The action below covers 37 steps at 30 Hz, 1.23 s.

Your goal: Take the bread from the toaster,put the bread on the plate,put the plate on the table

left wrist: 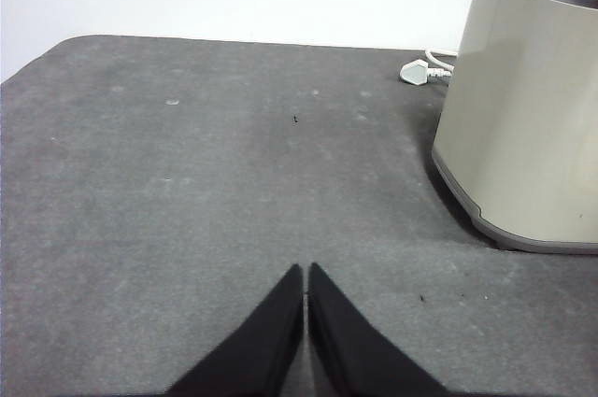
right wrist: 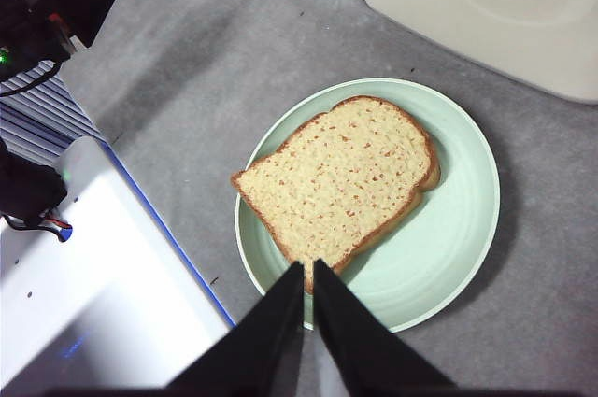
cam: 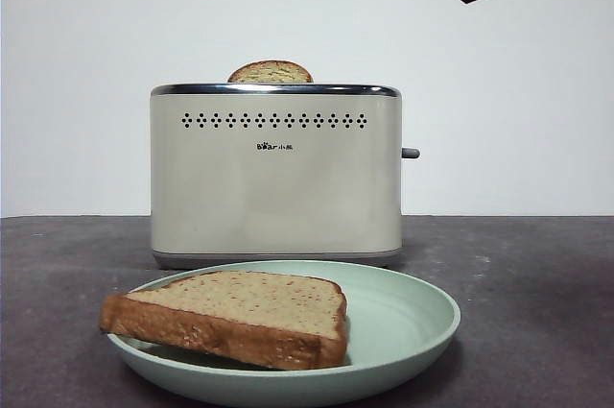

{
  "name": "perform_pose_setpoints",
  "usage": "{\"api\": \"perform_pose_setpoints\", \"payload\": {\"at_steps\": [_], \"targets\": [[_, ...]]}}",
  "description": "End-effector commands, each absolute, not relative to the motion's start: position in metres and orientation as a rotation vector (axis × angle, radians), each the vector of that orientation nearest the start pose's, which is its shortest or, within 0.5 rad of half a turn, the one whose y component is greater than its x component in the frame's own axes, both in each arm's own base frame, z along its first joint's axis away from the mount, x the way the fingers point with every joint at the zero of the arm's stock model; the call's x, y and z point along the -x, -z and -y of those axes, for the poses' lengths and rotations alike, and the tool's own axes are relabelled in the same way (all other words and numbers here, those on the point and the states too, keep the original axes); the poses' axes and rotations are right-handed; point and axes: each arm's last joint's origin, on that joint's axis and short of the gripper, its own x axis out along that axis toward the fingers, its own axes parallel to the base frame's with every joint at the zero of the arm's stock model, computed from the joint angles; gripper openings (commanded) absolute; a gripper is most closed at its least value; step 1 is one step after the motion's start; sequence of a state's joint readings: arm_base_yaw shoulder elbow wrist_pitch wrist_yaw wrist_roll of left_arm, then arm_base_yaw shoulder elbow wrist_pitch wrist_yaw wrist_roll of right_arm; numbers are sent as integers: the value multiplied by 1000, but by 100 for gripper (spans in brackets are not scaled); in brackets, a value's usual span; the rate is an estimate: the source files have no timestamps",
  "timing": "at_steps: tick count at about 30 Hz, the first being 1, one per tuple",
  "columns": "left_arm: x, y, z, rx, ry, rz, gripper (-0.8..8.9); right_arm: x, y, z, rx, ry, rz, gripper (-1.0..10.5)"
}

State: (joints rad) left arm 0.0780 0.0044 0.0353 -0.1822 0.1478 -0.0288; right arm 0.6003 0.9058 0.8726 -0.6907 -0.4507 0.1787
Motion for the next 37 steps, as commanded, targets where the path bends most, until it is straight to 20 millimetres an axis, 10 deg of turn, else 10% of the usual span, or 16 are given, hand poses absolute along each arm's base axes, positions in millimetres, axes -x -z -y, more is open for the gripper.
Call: {"api": "perform_pose_setpoints", "payload": {"at_steps": [1,9,17,37], "targets": [[-95,-150,-3,57,63,-183,7,-137,-306,-109,-23,-951,-770,5],[-95,-150,-3,57,63,-183,7,-137,-316,-66,-16,-732,-377,5],[-95,-150,-3,57,63,-183,7,-116,-265,-20,-46,-430,-121,5],[-95,-150,-3,57,63,-183,7,-98,-164,-4,-38,-138,-31,5]]}}
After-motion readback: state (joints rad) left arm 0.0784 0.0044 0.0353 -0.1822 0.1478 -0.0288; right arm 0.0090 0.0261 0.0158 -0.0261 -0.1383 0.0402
